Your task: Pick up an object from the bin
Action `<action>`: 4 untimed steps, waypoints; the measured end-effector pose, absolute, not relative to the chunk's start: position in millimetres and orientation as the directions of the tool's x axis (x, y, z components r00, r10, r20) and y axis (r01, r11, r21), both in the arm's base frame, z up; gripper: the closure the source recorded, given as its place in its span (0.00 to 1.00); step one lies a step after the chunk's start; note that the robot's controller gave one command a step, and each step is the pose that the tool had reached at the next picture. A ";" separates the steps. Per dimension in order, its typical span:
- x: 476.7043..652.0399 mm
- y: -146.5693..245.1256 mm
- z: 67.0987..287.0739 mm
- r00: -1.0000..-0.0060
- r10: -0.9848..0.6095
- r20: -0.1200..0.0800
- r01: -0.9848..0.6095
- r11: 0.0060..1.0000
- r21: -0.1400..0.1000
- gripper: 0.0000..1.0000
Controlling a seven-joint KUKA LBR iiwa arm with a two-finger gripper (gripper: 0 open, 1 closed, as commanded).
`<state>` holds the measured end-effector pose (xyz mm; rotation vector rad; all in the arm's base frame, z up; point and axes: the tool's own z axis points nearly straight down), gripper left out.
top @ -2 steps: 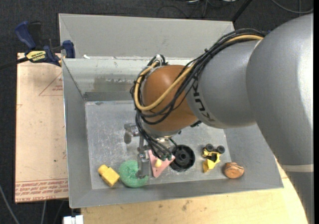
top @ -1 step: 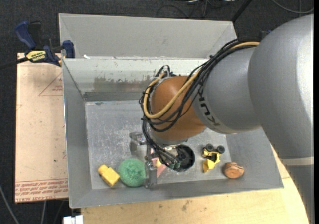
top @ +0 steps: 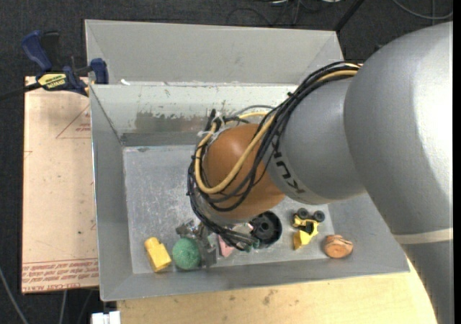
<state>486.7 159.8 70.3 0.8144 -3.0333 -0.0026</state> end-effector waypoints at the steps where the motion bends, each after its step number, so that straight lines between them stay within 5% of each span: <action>1: 486.8 159.7 70.3 -0.866 -0.501 0.000 -0.501 0.866 0.002 1.00; 2: 545.5 134.9 189.2 -0.853 -0.523 -0.003 -0.523 0.853 0.001 1.00; 3: 545.4 134.9 189.1 -0.852 -0.523 -0.003 -0.523 0.852 0.001 1.00; 4: 582.6 150.5 297.4 -0.849 -0.528 -0.004 -0.528 0.849 0.000 1.00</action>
Offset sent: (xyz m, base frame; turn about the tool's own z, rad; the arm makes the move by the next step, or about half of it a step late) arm 0.0581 -0.0255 0.1189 -0.0277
